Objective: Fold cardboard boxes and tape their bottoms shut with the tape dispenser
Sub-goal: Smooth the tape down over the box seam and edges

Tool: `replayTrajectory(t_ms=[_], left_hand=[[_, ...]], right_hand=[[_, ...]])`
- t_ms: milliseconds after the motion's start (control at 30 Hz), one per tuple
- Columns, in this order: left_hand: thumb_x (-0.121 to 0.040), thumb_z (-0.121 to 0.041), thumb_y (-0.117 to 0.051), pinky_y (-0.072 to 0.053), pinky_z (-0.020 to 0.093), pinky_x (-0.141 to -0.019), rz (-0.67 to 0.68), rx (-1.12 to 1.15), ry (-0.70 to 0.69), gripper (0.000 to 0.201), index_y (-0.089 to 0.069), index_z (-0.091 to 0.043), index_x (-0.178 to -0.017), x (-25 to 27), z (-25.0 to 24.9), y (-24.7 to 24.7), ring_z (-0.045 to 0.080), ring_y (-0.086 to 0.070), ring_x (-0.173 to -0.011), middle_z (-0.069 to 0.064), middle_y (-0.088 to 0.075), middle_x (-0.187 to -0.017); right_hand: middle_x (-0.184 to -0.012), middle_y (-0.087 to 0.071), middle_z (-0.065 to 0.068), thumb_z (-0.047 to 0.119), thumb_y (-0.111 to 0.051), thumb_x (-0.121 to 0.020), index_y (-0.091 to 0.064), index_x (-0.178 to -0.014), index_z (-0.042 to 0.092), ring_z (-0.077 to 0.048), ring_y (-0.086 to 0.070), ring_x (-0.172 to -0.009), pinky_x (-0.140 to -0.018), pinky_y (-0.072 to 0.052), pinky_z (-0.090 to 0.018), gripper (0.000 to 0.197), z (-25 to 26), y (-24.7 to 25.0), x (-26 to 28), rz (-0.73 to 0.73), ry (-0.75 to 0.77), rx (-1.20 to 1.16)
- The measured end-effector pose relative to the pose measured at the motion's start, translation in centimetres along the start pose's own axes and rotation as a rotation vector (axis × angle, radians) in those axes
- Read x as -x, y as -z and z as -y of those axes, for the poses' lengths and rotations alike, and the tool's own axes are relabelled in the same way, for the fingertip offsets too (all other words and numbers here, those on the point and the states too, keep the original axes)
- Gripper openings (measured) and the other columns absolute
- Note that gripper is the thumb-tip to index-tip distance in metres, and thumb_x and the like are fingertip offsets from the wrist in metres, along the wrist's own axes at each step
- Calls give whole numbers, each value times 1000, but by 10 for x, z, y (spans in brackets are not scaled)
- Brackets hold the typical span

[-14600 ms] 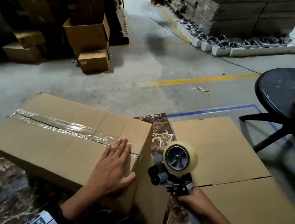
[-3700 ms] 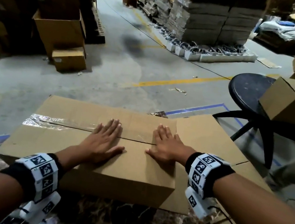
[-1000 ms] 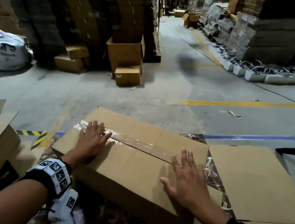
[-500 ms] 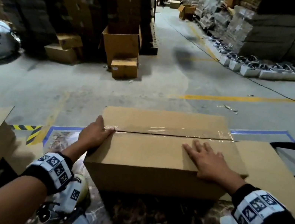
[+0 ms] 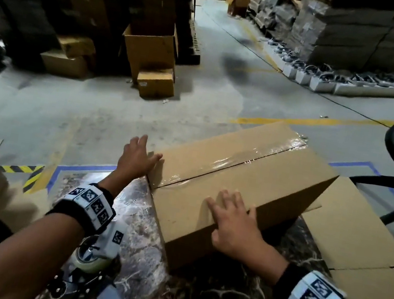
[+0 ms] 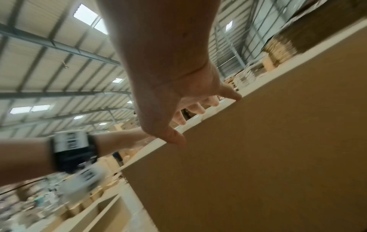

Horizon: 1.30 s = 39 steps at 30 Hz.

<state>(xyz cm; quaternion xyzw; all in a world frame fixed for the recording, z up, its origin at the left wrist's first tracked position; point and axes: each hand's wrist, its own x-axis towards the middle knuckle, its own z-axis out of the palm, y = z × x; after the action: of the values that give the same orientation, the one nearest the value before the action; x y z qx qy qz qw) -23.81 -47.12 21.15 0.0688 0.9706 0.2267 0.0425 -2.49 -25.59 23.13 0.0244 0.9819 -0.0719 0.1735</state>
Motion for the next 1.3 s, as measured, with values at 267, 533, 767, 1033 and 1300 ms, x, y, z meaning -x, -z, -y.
replayTrajectory(t_ms=[267,533,767,1033,1300], left_hand=[[-97,-44,-53,-35,36,-68,-66,126,-21,39,-57,-5,-95,18,11,-37,34,-58,-92,15,-61,-95],[-98,-52,-41,-45,44,-83,-77,12,64,48,-47,-17,-130,91,-7,-46,39,-58,-109,19,-62,-116],[-98,-54,-37,-47,47,-91,52,29,-1,64,-21,-17,-148,157,-75,-81,42,-53,-120,21,-46,-139],[-98,-64,-24,-43,49,-107,-19,-275,-822,75,-50,-9,-142,162,-124,-113,31,-41,-139,15,-45,-149],[-82,-46,-54,-39,44,-109,-80,-441,-836,70,-49,-13,-143,170,-121,-127,27,-43,-138,9,-45,-150]], right_hand=[[-164,16,2,71,-38,-90,2,-153,47,-25,19,-150,-116,-1,-66,79,-49,-6,-11,19,157,95],[-165,11,-6,39,-69,-88,-23,-152,44,-33,11,-151,-119,-12,-54,79,-100,24,-16,79,56,-155],[-133,-48,-5,10,-46,-87,-57,-132,15,-29,-41,-130,-106,-40,-45,47,-137,24,-5,-180,61,-247],[-166,-1,2,83,-3,-82,-14,-157,31,-18,5,-152,-121,-5,-50,92,-154,-17,8,-147,315,-19],[-165,-12,-4,72,10,-89,-18,-156,25,-26,-6,-152,-117,-16,-57,87,-158,-34,9,-214,359,75]])
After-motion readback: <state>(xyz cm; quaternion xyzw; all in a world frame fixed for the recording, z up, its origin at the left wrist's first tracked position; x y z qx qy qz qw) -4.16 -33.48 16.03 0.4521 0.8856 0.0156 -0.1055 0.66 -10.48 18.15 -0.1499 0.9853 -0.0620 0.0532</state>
